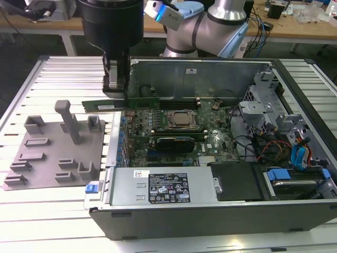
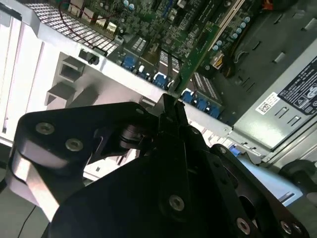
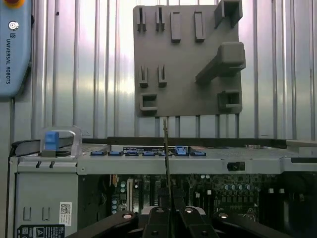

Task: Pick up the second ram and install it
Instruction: 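Pick up the second ram and move it above second insertion slot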

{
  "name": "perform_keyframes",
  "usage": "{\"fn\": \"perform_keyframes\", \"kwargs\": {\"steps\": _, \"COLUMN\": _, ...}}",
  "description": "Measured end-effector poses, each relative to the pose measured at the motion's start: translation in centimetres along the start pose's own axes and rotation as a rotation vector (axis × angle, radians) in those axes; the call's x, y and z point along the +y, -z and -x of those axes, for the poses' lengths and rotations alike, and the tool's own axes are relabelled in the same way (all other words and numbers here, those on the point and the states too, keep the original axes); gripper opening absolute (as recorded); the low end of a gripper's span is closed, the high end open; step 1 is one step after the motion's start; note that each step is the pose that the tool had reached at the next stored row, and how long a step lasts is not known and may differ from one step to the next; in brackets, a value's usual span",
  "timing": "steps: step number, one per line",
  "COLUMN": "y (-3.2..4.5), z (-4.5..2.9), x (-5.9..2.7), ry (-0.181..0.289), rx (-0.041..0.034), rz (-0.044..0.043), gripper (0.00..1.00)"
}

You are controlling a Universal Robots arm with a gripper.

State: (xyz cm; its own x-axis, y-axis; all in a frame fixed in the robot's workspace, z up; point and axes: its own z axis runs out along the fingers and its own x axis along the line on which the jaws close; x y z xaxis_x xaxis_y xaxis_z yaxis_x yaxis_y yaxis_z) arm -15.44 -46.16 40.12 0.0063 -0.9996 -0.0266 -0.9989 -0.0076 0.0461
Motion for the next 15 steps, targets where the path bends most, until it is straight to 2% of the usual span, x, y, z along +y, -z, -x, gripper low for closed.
{"fn": "perform_keyframes", "kwargs": {"steps": 3, "y": 0.03, "z": 0.00, "x": -0.73, "ry": 0.000, "rx": -0.0001, "rz": 0.0001, "gripper": 0.11}}
{"fn": "perform_keyframes", "kwargs": {"steps": 6, "y": 0.10, "z": -0.01, "x": -2.11, "ry": 0.000, "rx": -0.0001, "rz": 0.0000, "gripper": 0.11}}
{"fn": "perform_keyframes", "kwargs": {"steps": 9, "y": 0.13, "z": -0.01, "x": -2.82, "ry": 0.000, "rx": -0.0001, "rz": 0.0000, "gripper": 0.11}}
{"fn": "perform_keyframes", "kwargs": {"steps": 12, "y": 0.20, "z": -0.02, "x": -4.26, "ry": 0.000, "rx": 0.0000, "rz": 0.0001, "gripper": 0.11}}
{"fn": "perform_keyframes", "kwargs": {"steps": 15, "y": 0.24, "z": -0.03, "x": -5.15, "ry": 0.000, "rx": -0.0001, "rz": 0.0000, "gripper": 0.11}}
